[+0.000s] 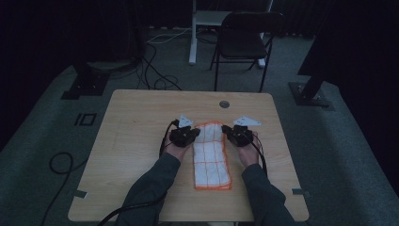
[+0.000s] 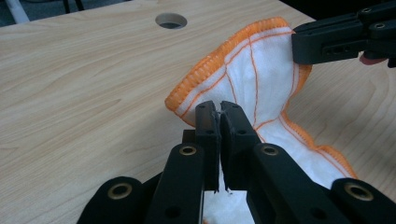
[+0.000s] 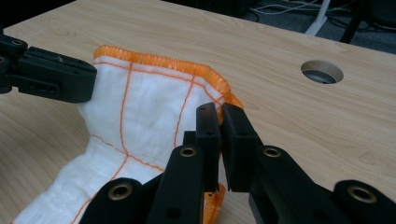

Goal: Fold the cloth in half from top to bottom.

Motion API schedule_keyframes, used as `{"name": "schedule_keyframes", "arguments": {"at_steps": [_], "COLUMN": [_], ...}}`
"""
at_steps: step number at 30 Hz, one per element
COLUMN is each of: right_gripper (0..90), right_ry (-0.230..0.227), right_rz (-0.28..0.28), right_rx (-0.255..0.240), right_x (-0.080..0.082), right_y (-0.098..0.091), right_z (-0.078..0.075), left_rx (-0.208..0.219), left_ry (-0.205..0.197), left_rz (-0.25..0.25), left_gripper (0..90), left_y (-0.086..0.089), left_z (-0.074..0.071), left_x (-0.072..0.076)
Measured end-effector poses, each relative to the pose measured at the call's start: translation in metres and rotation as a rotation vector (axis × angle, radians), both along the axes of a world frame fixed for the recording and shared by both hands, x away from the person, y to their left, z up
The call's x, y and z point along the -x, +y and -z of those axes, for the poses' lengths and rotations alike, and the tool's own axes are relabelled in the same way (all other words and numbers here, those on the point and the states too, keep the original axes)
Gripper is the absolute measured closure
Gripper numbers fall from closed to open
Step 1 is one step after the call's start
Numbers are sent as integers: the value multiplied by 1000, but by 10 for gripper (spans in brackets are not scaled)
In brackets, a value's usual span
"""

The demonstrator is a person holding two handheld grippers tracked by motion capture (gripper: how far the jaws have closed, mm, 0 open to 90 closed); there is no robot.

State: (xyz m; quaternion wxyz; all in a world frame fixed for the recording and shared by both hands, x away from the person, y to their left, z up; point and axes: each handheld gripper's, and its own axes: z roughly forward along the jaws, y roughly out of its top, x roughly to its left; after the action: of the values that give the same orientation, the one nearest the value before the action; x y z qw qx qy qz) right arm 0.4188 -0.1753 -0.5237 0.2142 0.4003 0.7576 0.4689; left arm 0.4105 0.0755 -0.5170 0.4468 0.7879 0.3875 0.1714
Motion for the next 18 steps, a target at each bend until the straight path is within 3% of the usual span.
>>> {"name": "schedule_keyframes", "arguments": {"at_steps": [7, 18], "right_gripper": [859, 859], "right_ry": [-22, -40], "right_rz": [-15, -40], "right_rx": [-6, -12], "right_x": [7, 21], "right_y": [-1, -4], "right_z": [-5, -7], "left_rx": [10, 36], "left_ry": [-14, -21], "left_rz": [12, 21], "left_gripper": [875, 875], "left_y": [2, 6], "left_z": [-7, -7], "left_x": [7, 21]}}
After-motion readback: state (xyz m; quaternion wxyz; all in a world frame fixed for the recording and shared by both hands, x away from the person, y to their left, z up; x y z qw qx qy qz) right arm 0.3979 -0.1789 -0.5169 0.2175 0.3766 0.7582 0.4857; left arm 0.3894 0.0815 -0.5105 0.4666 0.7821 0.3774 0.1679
